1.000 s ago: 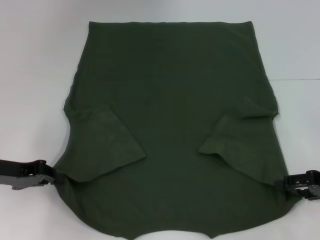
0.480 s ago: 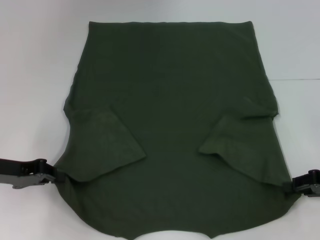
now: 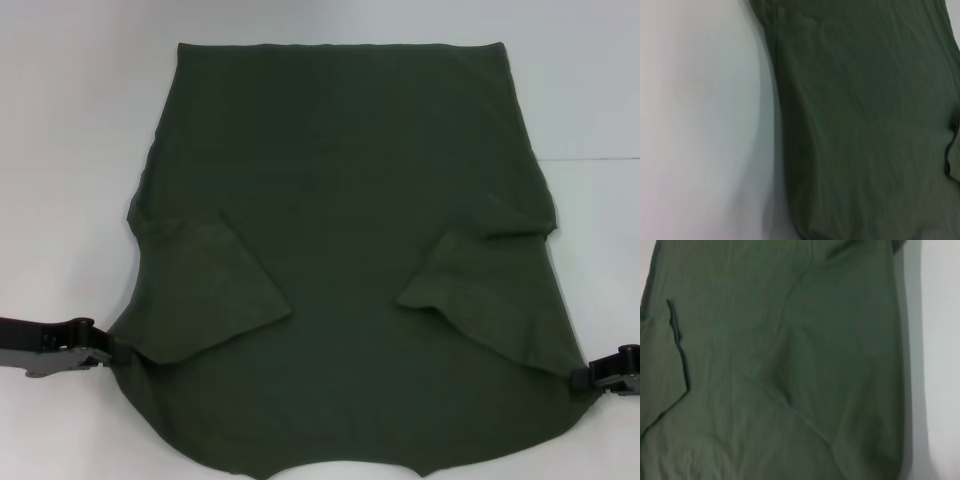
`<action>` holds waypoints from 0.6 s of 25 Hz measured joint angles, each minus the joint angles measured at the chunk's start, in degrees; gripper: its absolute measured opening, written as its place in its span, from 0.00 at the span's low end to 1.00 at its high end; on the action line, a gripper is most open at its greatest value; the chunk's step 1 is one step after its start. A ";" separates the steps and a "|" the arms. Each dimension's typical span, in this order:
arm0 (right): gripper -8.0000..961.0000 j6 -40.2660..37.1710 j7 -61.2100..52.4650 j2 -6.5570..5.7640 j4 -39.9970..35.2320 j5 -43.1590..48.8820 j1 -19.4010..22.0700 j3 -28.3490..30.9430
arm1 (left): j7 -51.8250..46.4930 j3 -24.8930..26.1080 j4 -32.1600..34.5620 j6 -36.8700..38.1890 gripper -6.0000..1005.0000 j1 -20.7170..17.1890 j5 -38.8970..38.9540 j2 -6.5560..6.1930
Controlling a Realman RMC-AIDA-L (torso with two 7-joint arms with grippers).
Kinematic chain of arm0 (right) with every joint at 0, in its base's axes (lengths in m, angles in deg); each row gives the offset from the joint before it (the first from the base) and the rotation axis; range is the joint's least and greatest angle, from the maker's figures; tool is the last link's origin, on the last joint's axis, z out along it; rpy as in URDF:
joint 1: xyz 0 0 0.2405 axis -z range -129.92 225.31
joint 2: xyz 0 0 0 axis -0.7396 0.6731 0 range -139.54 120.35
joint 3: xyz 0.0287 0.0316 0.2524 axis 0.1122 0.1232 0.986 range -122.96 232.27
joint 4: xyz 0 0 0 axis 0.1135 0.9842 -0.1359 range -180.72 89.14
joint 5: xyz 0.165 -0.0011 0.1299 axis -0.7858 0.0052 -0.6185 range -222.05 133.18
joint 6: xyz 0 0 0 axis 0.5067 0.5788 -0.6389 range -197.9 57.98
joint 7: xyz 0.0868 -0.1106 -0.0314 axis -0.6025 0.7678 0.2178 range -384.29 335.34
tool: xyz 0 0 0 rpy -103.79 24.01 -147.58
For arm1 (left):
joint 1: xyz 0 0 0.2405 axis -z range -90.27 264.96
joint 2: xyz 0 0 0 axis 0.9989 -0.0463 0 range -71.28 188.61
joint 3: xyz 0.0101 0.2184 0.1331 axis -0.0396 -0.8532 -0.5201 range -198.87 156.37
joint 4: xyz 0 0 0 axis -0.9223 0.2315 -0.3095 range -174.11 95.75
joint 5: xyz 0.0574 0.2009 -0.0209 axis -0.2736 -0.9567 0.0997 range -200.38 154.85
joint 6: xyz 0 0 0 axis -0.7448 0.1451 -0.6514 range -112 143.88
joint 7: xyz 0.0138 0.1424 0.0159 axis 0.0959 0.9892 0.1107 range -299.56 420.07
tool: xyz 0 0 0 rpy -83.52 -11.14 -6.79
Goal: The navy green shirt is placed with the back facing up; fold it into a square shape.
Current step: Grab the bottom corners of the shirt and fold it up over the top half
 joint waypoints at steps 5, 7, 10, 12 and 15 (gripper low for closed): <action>0.22 0.45 1.19 0.07 0.03 0.70 -0.11 0.14 | 0.11 0.00 0.00 0.00 0.04 0.00 0.00 0.00; 0.17 0.47 1.37 0.07 0.01 0.72 -0.13 0.18 | 0.15 0.09 0.00 0.00 0.04 -0.04 0.00 0.00; 0.10 0.47 1.73 0.07 -0.22 0.73 -0.02 0.24 | 0.18 0.17 -0.04 0.00 0.04 -0.09 0.00 0.00; 0.06 0.43 2.00 0.08 -0.36 0.71 0.13 0.39 | 0.19 0.18 -0.07 0.00 0.04 -0.09 0.00 0.00; 0.03 0.32 2.29 0.08 -0.50 0.62 0.27 0.44 | 0.20 0.18 -0.09 0.00 0.04 -0.09 0.00 0.00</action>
